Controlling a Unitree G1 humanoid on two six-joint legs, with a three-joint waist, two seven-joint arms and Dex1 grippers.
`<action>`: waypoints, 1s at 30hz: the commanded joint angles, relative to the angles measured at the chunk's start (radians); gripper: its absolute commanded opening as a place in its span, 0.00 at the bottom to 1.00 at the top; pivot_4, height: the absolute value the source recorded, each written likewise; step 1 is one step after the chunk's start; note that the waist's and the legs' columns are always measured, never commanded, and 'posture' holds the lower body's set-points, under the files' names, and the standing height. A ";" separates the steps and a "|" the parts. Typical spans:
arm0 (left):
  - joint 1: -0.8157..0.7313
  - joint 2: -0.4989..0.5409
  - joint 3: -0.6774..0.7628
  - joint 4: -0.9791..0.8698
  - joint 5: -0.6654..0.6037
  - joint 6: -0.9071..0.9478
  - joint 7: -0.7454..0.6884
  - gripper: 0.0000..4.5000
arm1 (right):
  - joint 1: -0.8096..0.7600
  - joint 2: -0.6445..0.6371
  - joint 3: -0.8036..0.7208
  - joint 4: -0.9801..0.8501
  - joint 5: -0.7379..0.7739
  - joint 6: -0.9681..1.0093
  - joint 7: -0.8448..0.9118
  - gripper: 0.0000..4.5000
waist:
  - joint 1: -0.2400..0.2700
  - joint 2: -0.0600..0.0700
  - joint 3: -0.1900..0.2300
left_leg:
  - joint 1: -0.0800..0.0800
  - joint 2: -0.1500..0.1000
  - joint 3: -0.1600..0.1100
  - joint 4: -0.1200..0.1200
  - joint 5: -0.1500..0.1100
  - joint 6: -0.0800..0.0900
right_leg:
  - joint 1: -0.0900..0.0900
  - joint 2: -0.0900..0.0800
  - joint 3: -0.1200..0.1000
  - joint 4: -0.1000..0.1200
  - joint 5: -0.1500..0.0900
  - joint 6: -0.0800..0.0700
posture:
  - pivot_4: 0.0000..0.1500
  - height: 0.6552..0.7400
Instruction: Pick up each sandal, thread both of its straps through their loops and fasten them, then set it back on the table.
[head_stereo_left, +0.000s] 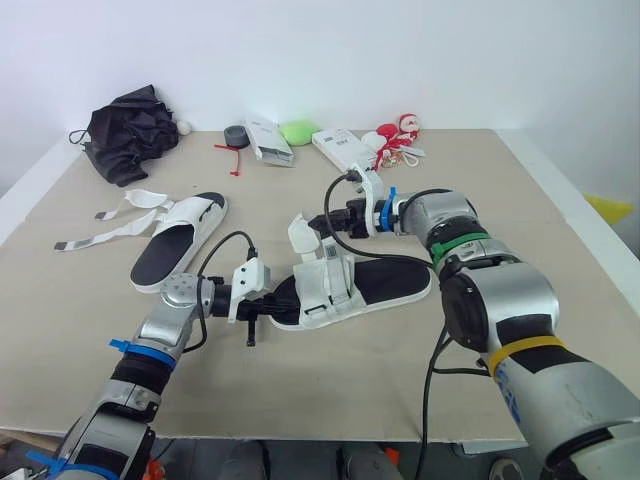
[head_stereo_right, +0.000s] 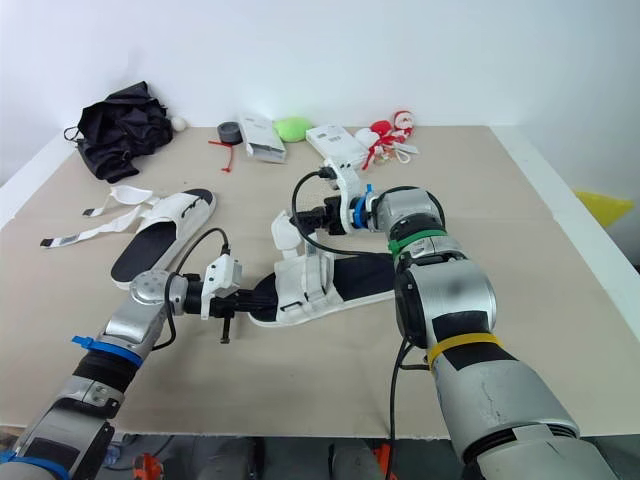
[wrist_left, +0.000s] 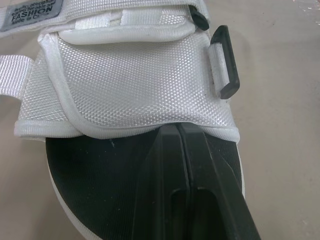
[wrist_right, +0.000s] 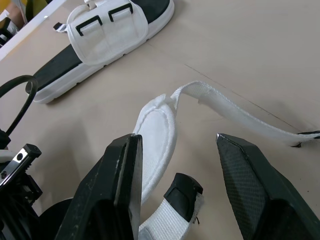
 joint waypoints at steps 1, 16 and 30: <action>0.069 0.012 -0.089 0.090 0.081 0.061 -0.015 0.00 | -0.017 0.030 -0.005 -0.006 0.000 -0.005 0.004 0.58 | 0.000 0.000 0.000 | 0.000 0.000 0.000 0.000 0.000 0.000 | 0.000 0.000 0.000 0.000 0.000 0.000 | 1.00 0.98; 0.087 0.009 -0.078 0.072 0.070 0.076 0.003 0.00 | -0.016 0.110 -0.005 -0.002 -0.009 -0.008 0.007 0.58 | 0.000 0.000 0.000 | 0.000 0.000 0.000 0.000 0.000 0.000 | 0.000 0.000 0.000 0.000 0.000 0.000 | 1.00 0.98; 0.083 -0.001 -0.076 0.080 0.073 0.076 0.006 0.00 | -0.010 0.062 -0.065 -0.037 0.042 -0.074 0.135 0.01 | 0.000 0.000 0.000 | 0.001 0.000 0.000 0.000 0.000 0.000 | 0.000 0.000 0.000 0.001 0.000 0.000 | 1.00 0.98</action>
